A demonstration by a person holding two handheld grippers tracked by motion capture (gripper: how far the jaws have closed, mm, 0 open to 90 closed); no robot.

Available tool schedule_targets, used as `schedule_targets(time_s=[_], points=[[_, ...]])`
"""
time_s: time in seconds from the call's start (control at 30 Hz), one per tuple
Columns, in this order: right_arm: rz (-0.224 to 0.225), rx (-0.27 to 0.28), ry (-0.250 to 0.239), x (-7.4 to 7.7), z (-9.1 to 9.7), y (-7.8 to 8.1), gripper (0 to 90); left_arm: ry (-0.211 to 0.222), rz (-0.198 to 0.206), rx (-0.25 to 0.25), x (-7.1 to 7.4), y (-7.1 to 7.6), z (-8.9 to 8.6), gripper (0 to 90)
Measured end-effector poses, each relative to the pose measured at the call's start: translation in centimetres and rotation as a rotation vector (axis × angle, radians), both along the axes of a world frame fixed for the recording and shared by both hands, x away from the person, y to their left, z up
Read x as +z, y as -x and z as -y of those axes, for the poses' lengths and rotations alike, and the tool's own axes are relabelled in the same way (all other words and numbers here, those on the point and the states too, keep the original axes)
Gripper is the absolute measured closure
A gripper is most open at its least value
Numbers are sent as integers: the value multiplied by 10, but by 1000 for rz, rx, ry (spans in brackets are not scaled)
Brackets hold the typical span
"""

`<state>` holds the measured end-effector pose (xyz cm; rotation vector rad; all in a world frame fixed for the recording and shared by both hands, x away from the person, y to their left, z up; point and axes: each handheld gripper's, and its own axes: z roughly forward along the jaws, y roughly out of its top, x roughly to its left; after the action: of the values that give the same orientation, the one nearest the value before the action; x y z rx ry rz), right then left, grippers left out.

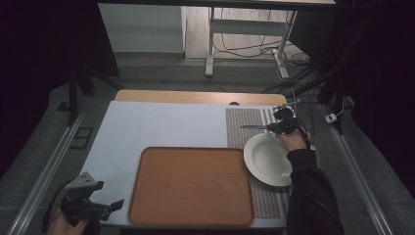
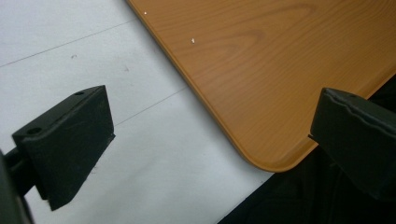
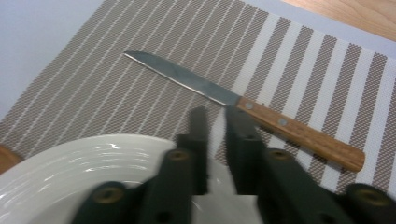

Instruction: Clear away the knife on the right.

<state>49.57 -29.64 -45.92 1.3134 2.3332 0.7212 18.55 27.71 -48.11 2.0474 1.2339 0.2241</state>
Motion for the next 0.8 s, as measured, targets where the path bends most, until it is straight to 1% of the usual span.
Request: schedule_targets(time_s=[0.03, 0.13, 0.17, 0.23, 0.37, 0.43, 0.57, 0.8], points=[[-3, -5, 4, -1, 2, -3, 898, 1, -1, -1, 0, 0, 0, 0], [-27, -29, 7, -4, 8, -12, 900, 0, -1, -1, 0, 0, 0, 0], [-18, -42, 12, -6, 10, -15, 900, 1, -1, -1, 0, 0, 0, 0], [-24, -69, 9, -9, 13, -21, 900, -1, -1, -2, 0, 0, 0, 0], [-17, -113, 29, -15, 20, -33, 900, -2, -3, -3, 0, 0, 0, 0], [-10, -123, 43, -17, 23, -37, 900, -2, -3, -3, 0, 0, 0, 0], [-11, -141, 62, -22, 26, -44, 900, -5, -3, -4, 0, 0, 1, 0], [-11, -181, 81, -30, 31, -53, 900, -12, -5, -5, 0, 0, 1, 0]])
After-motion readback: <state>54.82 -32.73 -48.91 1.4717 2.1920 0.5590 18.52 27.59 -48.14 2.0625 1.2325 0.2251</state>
